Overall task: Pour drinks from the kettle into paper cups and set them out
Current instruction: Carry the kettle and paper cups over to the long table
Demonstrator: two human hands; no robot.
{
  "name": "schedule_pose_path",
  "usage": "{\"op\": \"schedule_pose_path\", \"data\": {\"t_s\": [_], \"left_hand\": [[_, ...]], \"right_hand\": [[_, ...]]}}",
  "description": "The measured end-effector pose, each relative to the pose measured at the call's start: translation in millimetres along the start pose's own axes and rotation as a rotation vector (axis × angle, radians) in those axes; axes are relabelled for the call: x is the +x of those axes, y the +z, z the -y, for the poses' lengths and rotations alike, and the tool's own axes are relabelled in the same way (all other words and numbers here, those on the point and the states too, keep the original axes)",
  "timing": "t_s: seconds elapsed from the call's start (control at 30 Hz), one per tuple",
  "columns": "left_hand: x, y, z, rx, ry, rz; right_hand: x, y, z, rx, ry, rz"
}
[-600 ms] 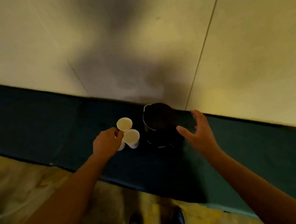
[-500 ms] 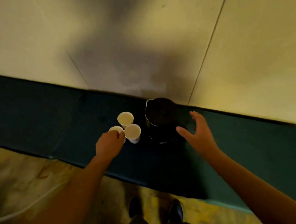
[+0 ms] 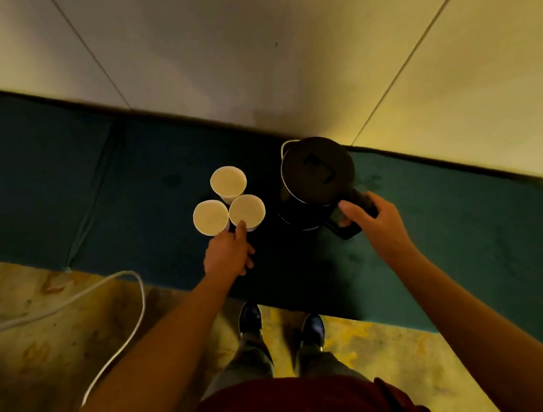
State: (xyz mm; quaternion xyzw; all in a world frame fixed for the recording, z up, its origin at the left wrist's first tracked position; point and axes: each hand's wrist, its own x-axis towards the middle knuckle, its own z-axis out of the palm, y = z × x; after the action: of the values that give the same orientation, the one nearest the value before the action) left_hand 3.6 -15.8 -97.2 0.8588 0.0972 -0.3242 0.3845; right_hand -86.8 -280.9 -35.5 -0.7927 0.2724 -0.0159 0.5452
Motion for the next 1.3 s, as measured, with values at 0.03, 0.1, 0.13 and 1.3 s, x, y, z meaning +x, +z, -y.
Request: {"op": "schedule_pose_path", "data": {"t_s": [0.03, 0.1, 0.13, 1.3], "left_hand": [[-4, 4, -1, -0.04, 0.007, -0.015], [0, 6, 5, -0.136, -0.021, -0.044], [-3, 8, 5, -0.175, -0.034, -0.053], [-5, -9, -6, -0.188, -0.037, 0.102]], "right_hand": [[-3, -3, 2, 0.067, 0.008, -0.003], [0, 5, 0, 0.143, 0.046, -0.006], [-3, 6, 0, 0.16, 0.046, -0.011], [-15, -32, 38, 0.109, 0.003, 0.059]]}}
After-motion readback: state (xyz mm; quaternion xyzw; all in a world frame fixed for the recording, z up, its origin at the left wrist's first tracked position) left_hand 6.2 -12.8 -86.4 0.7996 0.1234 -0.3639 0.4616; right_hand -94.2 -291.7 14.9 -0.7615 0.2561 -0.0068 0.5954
